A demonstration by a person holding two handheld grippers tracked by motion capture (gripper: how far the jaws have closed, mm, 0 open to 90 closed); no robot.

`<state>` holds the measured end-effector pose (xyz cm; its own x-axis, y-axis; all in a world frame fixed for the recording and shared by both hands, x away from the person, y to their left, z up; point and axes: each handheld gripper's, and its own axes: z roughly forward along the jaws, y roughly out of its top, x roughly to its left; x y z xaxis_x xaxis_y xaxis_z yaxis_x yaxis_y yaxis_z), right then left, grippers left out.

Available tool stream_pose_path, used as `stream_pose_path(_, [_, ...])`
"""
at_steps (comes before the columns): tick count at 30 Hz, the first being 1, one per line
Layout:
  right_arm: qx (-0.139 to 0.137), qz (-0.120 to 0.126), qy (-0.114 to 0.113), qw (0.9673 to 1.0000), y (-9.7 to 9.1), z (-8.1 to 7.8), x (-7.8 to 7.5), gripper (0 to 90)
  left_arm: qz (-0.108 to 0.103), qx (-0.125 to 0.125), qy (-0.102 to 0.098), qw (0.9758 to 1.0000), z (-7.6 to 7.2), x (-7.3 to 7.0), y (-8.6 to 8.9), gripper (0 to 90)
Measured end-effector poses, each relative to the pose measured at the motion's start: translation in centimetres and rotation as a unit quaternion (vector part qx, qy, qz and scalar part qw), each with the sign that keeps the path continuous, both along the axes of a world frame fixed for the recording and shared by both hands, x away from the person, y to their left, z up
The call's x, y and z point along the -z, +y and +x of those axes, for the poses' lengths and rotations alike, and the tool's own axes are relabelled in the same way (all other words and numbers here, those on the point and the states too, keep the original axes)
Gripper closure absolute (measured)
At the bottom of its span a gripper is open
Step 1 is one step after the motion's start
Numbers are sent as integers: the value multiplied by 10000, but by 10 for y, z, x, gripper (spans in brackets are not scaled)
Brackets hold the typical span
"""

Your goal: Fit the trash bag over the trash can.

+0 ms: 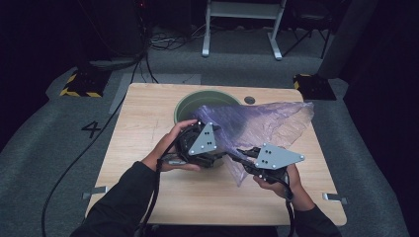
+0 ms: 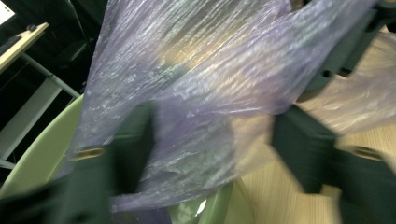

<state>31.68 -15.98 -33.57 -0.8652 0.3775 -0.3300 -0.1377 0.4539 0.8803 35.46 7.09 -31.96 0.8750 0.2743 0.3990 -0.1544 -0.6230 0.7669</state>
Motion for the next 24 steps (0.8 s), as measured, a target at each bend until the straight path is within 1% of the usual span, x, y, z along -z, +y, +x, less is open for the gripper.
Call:
stream_pose_path(1, [17, -1, -10, 10000, 0, -1, -1, 853, -3, 59, 78, 10000, 1, 0, 0, 442])
stream_pose_path(2, [39, 12, -16, 10000, 0, -2, -2, 841, 26, 58, 26, 10000, 1, 0, 1, 553])
stream_pose_path(3, [22, 51, -4, 10000, -1, -2, -2, 825, 57, 5, -12, 10000, 1, 0, 1, 636])
stream_pose_path(4, [16, 80, 12, 10000, -1, -3, -3, 801, 70, -45, -40, 10000, 2, 1, 3, 689])
stream_pose_path(5, [19, 99, -7, 9999, -2, -5, -4, 779, 34, -47, -23, 10000, 3, 1, 5, 766])
stream_pose_path(6, [26, 118, -10, 9999, -3, -6, -4, 762, 6, -65, 13, 10000, 4, 1, 7, 808])
stream_pose_path(7, [12, 138, -8, 9999, -4, -7, -5, 733, -24, -89, 8, 10000, 4, 2, 9, 845])
stream_pose_path(8, [26, 164, -23, 9999, -5, -8, -6, 683, -46, -112, -9, 9999, 4, 2, 11, 862])
stream_pose_path(9, [52, 185, -22, 9998, -6, -9, -6, 628, -79, -119, 16, 9999, 4, 2, 14, 872])
stream_pose_path(10, [101, 222, -27, 9997, -7, -10, -7, 594, -132, -107, 68, 9998, 4, 2, 17, 871])
stream_pose_path(12, [191, 315, -59, 9993, -13, -13, -8, 506, -245, -123, 107, 9996, 4, 2, 25, 865])
stream_pose_path(15, [332, 387, -136, 9986, -21, -17, -11, 447, -385, -174, 179, 9989, 3, 3, 37, 842])
stream_pose_path(18, [575, 434, -295, 9970, -32, -21, -14, 400, -464, -225, 204, 9985, 1, 4, 48, 841])
stream_pose_path(20, [782, 561, -372, 9947, -42, -23, -17, 386, -495, -283, 172, 9982, -1, 5, 55, 850])
stream_pose_path(22, [1022, 623, -507, 9915, -51, -25, -19, 374, -534, -296, 181, 9980, -2, 7, 60, 868])
stream_pose_path(24, [1315, 707, -565, 9872, -63, -24, -20, 364, -559, -331, 183, 9977, -2, 8, 64, 865])
